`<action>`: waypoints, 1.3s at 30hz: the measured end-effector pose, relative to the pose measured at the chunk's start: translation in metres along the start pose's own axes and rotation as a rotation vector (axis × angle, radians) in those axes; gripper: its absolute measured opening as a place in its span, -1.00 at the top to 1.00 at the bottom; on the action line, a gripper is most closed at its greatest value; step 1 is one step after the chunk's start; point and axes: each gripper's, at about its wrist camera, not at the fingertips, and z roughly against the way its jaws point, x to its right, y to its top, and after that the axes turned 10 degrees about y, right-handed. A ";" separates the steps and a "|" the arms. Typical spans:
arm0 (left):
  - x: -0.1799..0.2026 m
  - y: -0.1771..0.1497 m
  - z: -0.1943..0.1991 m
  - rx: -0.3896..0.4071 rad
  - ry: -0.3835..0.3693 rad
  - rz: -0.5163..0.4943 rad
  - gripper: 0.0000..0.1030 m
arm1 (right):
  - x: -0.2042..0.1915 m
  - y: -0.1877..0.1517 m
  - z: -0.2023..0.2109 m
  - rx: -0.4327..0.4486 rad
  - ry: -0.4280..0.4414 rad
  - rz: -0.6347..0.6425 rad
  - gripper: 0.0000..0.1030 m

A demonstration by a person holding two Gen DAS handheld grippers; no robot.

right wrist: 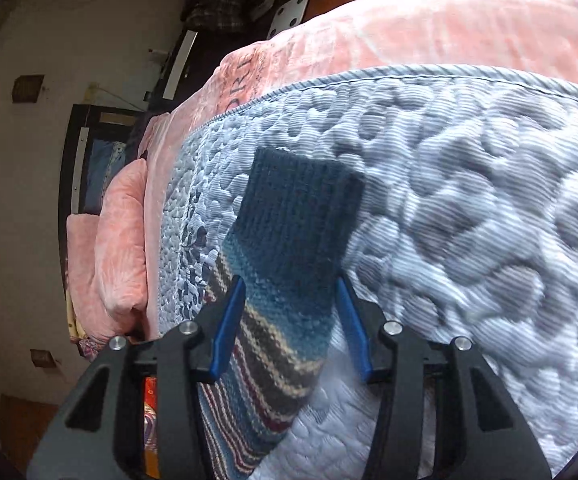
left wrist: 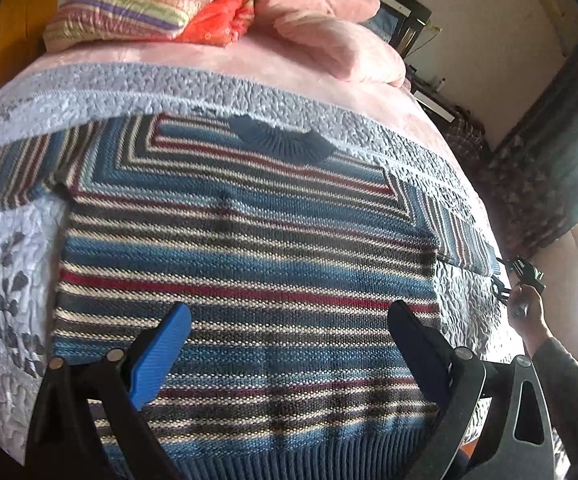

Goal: Fold small clothes
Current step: 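Reach the right gripper to the sleeve cuff and grasp it, then lift the cuff with the right gripper and fold the sleeve across the sweater body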

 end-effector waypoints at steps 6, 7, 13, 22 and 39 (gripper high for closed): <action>-0.013 -0.001 -0.011 -0.060 0.011 0.054 -0.92 | -0.016 -0.003 -0.009 -0.013 -0.036 0.072 0.70; -0.016 -0.001 -0.011 -0.067 0.016 0.057 -0.92 | -0.024 -0.005 -0.007 -0.006 -0.026 0.085 0.74; -0.024 0.003 -0.003 -0.065 0.011 0.022 -0.92 | -0.103 -0.038 0.008 -0.018 0.030 0.265 0.76; -0.032 0.022 0.005 -0.074 0.043 0.049 -0.92 | -0.239 -0.154 0.002 -0.157 0.147 0.569 0.77; -0.018 0.084 -0.028 -0.114 -0.200 0.032 -0.92 | -0.253 -0.432 -0.108 -0.386 -0.141 1.266 0.78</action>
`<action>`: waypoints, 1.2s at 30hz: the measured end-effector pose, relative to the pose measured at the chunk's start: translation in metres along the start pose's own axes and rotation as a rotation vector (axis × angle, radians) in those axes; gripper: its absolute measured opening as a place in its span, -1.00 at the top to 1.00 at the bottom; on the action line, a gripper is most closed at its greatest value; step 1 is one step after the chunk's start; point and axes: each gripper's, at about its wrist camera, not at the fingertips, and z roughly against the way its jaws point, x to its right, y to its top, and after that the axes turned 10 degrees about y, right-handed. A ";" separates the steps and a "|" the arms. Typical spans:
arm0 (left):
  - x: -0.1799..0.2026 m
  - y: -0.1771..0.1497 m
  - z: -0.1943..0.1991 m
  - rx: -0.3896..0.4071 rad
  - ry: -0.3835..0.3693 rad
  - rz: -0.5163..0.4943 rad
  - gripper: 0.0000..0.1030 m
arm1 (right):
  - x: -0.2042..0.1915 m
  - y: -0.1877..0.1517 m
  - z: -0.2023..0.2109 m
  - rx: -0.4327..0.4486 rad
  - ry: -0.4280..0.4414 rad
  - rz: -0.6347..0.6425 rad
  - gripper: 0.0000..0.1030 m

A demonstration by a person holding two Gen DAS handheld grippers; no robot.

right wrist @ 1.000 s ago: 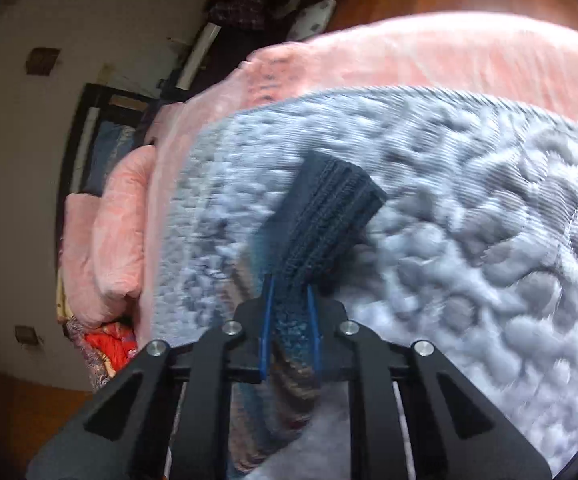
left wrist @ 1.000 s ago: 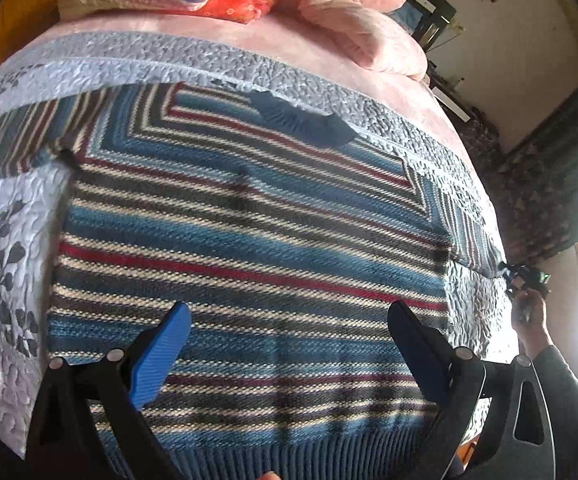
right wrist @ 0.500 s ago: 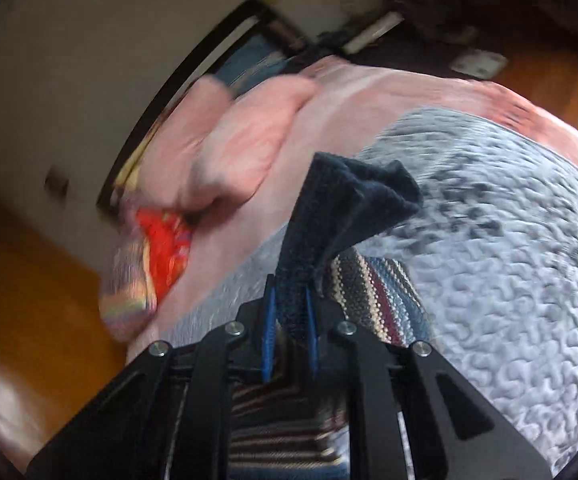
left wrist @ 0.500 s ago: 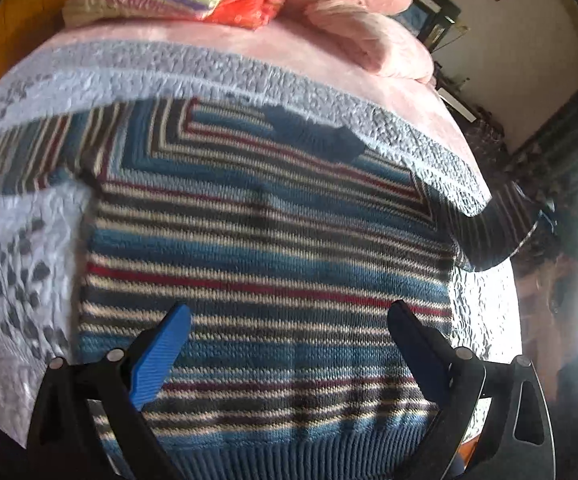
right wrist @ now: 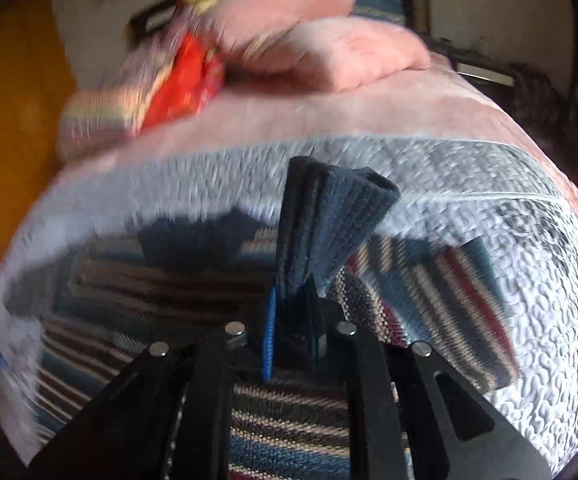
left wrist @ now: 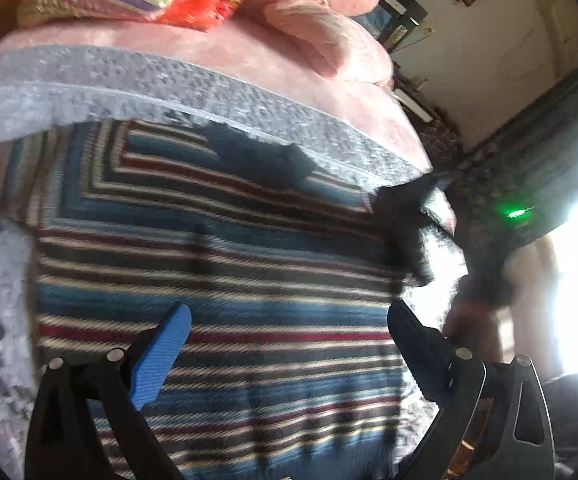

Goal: Fold small clothes
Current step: 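Lift the cuff with the right gripper and fold the sleeve across the sweater body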

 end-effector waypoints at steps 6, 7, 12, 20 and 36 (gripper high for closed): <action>0.010 0.021 -0.054 -0.087 -0.046 0.018 -0.92 | -0.029 -0.045 -0.067 -0.150 -0.083 0.156 0.65; 0.011 0.024 -0.066 -0.109 -0.050 0.027 -0.92 | -0.032 -0.051 -0.070 -0.164 -0.082 0.165 0.55; 0.019 0.038 -0.113 -0.197 -0.115 0.089 -0.92 | -0.029 -0.076 -0.047 -0.121 -0.035 0.142 0.19; 0.038 0.042 -0.194 -0.348 -0.207 0.262 -0.92 | -0.008 -0.141 0.018 0.068 0.148 -0.245 0.12; 0.044 0.071 -0.221 -0.301 0.011 0.263 0.83 | -0.004 -0.167 0.017 0.125 0.253 -0.334 0.11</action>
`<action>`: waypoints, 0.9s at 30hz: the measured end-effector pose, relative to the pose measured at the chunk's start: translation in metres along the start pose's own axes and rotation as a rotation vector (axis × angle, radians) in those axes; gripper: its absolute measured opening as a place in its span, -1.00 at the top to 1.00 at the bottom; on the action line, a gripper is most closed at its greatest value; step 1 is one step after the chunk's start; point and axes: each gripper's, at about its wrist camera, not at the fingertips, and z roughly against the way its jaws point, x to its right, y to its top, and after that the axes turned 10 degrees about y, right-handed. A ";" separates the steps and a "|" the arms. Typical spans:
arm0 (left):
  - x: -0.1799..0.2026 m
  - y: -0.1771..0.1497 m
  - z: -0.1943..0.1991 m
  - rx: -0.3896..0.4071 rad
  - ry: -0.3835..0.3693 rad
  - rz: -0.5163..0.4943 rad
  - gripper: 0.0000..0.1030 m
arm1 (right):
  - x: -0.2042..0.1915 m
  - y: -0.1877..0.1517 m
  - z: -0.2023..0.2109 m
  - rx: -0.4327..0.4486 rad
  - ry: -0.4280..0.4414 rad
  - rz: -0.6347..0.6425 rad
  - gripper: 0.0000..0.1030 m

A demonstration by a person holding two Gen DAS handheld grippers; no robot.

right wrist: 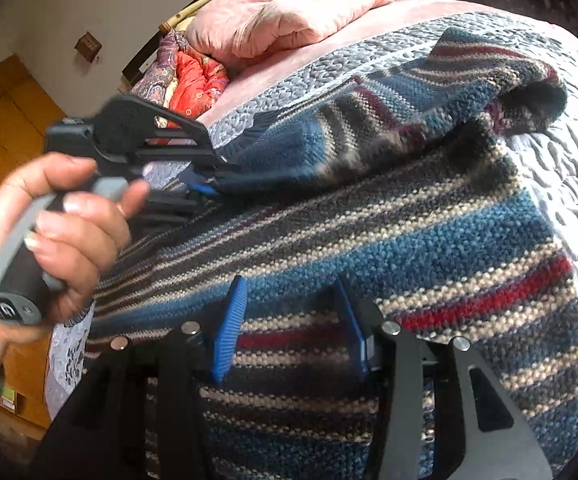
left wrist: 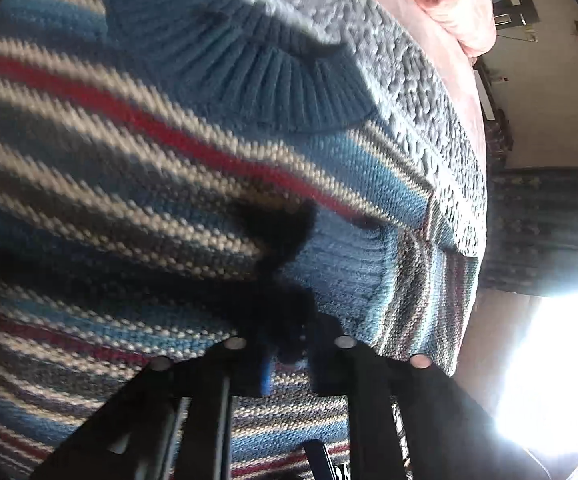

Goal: Fold small clothes
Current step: 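Lift the cuff with the right gripper and fold the sleeve across the sweater body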

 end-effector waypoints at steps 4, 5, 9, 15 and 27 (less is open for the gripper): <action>0.015 0.007 0.038 0.072 -0.014 -0.094 0.87 | 0.000 0.001 -0.001 0.003 0.005 0.006 0.11; 0.019 0.010 0.056 0.100 -0.018 -0.125 0.87 | -0.001 0.000 -0.001 0.003 0.004 0.009 0.11; 0.024 0.020 0.111 0.179 -0.027 -0.191 0.87 | 0.000 0.001 -0.003 0.002 0.007 0.005 0.11; 0.012 0.031 0.171 0.250 0.007 -0.245 0.87 | 0.002 0.004 -0.008 -0.001 0.007 0.008 0.11; -0.076 0.042 0.188 0.278 0.124 -0.170 0.88 | 0.003 0.008 -0.009 0.001 0.025 -0.006 0.11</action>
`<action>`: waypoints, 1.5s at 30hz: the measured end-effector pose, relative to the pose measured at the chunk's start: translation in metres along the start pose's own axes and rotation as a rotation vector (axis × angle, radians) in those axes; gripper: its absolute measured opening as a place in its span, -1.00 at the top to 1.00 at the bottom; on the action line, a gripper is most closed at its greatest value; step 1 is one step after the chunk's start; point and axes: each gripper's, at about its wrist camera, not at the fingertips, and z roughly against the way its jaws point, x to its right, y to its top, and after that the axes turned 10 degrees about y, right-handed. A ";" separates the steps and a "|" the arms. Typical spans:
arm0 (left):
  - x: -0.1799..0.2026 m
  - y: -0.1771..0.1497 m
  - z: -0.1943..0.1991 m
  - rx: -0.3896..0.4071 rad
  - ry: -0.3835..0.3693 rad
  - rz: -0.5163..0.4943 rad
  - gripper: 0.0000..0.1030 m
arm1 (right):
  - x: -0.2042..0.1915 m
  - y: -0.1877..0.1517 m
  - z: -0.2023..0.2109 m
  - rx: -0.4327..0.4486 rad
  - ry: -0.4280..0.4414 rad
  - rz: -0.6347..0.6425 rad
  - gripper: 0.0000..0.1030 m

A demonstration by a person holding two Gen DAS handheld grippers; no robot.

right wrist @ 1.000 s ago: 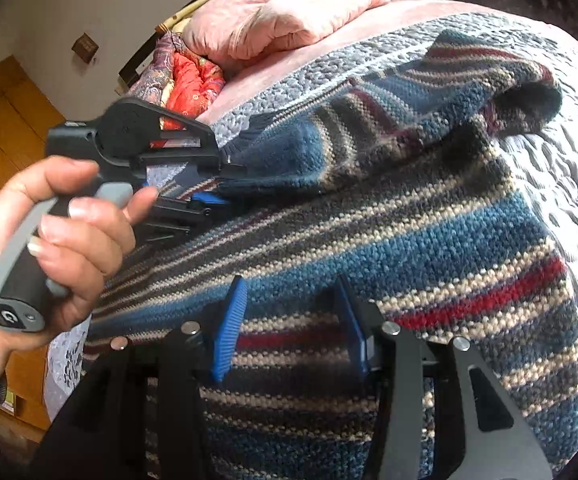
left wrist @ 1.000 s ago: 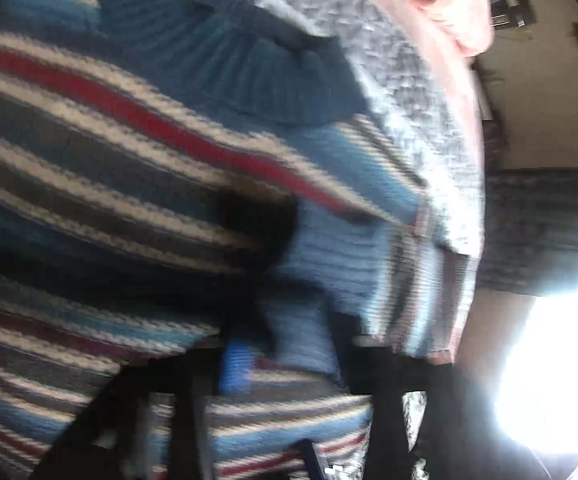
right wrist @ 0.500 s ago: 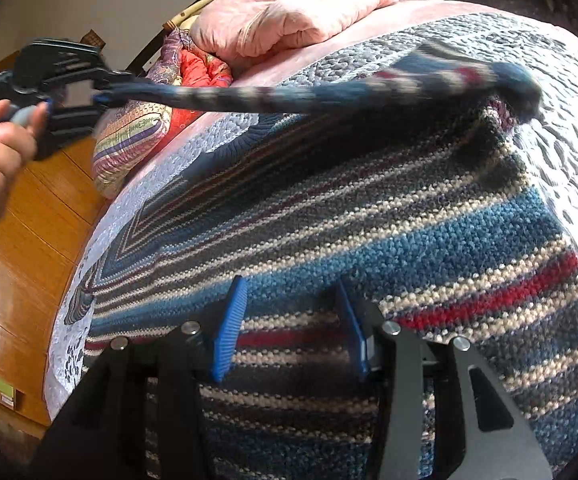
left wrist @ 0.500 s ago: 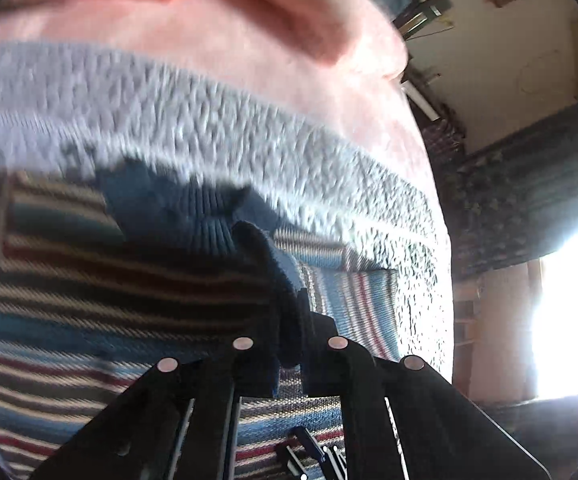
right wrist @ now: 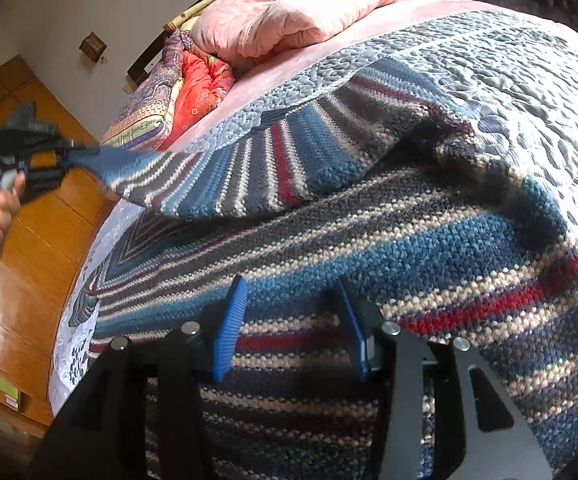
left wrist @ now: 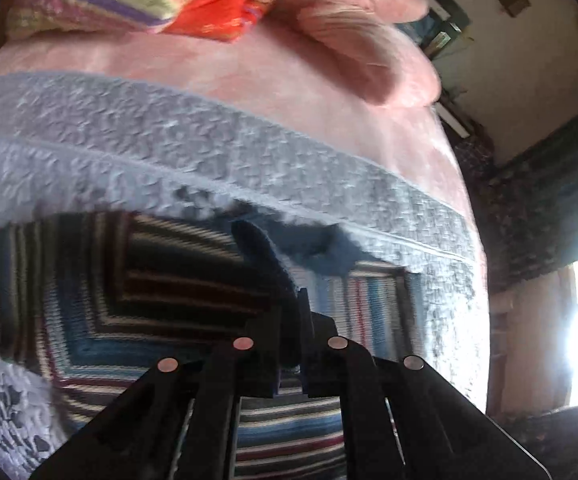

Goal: Fold small clothes
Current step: 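Lift the cuff with the right gripper and fold the sleeve across the sweater body, then release the sleeve with the right gripper onto the sweater back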

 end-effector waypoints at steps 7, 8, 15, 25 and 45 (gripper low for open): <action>-0.056 -0.018 -0.052 -0.078 0.069 0.055 0.88 | -0.001 0.001 -0.002 -0.004 -0.002 0.008 0.11; -0.060 -0.021 -0.059 -0.092 0.081 0.056 0.88 | -0.001 0.001 -0.002 -0.004 -0.002 0.008 0.11; -0.077 -0.042 -0.070 -0.052 0.336 0.047 0.64 | -0.001 0.001 -0.005 -0.008 0.005 0.009 0.11; -0.050 -0.066 -0.088 -0.076 0.065 0.054 0.14 | -0.005 -0.004 -0.002 -0.009 0.015 0.019 0.11; -0.357 -0.095 0.062 0.119 0.071 0.461 -0.60 | -0.113 -0.041 -0.001 -0.126 0.094 0.189 -0.13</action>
